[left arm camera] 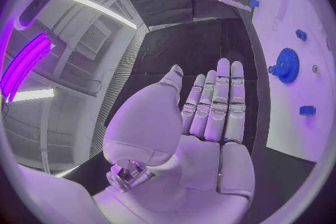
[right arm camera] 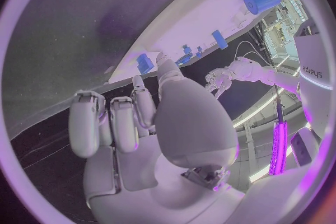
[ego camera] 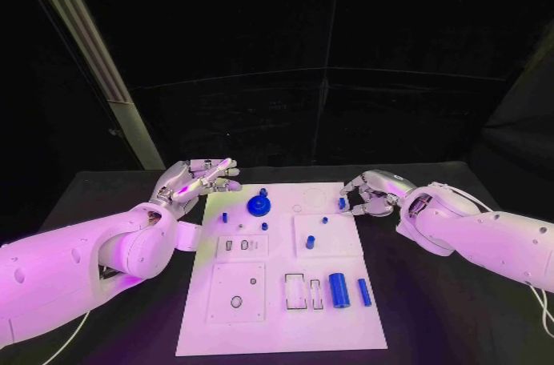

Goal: Assemble the parts on the task board

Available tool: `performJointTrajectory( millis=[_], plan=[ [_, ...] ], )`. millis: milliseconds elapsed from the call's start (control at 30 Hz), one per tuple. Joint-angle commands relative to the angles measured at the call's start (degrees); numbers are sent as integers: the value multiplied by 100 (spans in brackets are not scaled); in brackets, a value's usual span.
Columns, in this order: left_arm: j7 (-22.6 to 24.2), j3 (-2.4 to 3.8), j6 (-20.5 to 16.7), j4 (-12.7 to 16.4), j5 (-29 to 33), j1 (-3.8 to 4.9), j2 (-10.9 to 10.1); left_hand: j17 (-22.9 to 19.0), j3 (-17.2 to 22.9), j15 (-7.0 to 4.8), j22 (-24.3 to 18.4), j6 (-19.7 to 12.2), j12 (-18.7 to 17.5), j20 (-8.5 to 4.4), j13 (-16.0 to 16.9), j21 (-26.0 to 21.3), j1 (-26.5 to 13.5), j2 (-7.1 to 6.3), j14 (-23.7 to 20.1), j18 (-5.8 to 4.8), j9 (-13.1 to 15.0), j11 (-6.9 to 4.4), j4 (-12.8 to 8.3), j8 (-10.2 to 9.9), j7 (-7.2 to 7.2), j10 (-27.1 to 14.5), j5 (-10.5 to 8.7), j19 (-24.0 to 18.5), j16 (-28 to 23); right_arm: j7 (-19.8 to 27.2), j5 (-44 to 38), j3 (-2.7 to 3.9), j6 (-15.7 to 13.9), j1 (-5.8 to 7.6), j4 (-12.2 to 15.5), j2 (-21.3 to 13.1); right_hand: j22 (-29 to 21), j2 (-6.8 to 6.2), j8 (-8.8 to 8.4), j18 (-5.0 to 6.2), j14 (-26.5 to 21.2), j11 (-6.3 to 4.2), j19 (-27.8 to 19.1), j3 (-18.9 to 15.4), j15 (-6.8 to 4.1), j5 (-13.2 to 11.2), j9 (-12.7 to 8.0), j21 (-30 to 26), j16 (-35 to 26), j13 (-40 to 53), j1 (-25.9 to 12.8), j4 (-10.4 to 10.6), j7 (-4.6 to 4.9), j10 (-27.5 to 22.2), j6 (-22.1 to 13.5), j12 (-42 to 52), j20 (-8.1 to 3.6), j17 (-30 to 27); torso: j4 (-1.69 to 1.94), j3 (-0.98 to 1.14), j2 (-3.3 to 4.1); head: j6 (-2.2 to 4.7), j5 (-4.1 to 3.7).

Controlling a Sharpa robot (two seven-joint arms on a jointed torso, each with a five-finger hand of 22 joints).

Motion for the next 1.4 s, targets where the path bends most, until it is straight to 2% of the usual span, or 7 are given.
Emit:
performJointTrajectory(
  millis=[33,333,633,1000,1233,1400],
  plan=[
    [14,2,104,-5,-9,5,7,6,-5,12,-6,26,-38,-5,-8,-25,30,0,-16,83,-9,8,-37,-22,-10,20,-18,43,-20,80,32,4,-2,3,-57,28,8,35,21,-40,427,-12,-33,1,-8,32,5,-34,-6,163,51,-31,-13,-27,11,-12,8,751,1,-4,-1,-9,-1],
    [5,1,115,-18,-9,4,11,7,-4,14,-10,20,-45,-4,-9,-30,27,-1,-20,83,-11,10,-39,-28,-10,15,-19,42,-29,86,112,5,4,-6,-200,138,23,160,38,-43,432,-22,-24,32,-17,28,12,-27,1,180,80,-40,-23,-10,56,9,1,767,7,-3,1,-22,-2],
    [-14,0,118,-21,-9,2,16,10,-3,16,-15,13,-54,-2,-10,-36,24,-1,-23,82,-12,13,-41,-37,-5,8,-19,41,-39,124,131,5,95,-7,-272,206,68,507,125,-51,443,-66,-2,318,-54,-262,38,-8,21,227,349,-222,-62,30,333,62,-33,815,-2,-3,-2,-37,-14],
    [-31,-1,114,-15,-9,2,13,12,-3,18,-20,3,-63,-1,-12,-41,21,-5,-23,82,-13,17,-43,-45,1,-1,-19,41,-47,147,134,5,161,-7,-276,225,102,556,145,-57,450,-84,12,423,-68,-302,38,6,35,262,403,-302,-83,58,457,103,-46,846,10,0,-2,-51,-22],
    [-37,-2,112,-13,-9,2,10,14,-3,19,-22,-2,-69,0,-12,-44,20,-7,-23,82,-14,20,-45,-50,4,-6,-19,42,-52,147,134,5,173,-8,-280,241,113,563,155,-60,453,-92,17,448,-75,-325,39,11,42,276,399,-320,-94,70,509,119,-52,859,1,0,-4,-64,-14],
    [-42,-2,113,-12,-9,2,10,17,-3,22,-27,-13,-79,2,-13,-48,17,-9,-23,82,-15,25,-48,-60,10,-16,-20,43,-59,141,134,5,181,-8,-285,245,134,631,204,-62,458,-137,26,545,-106,-335,53,20,54,296,431,-371,-151,85,678,140,-72,884,0,1,-2,-82,-18]
  ],
)
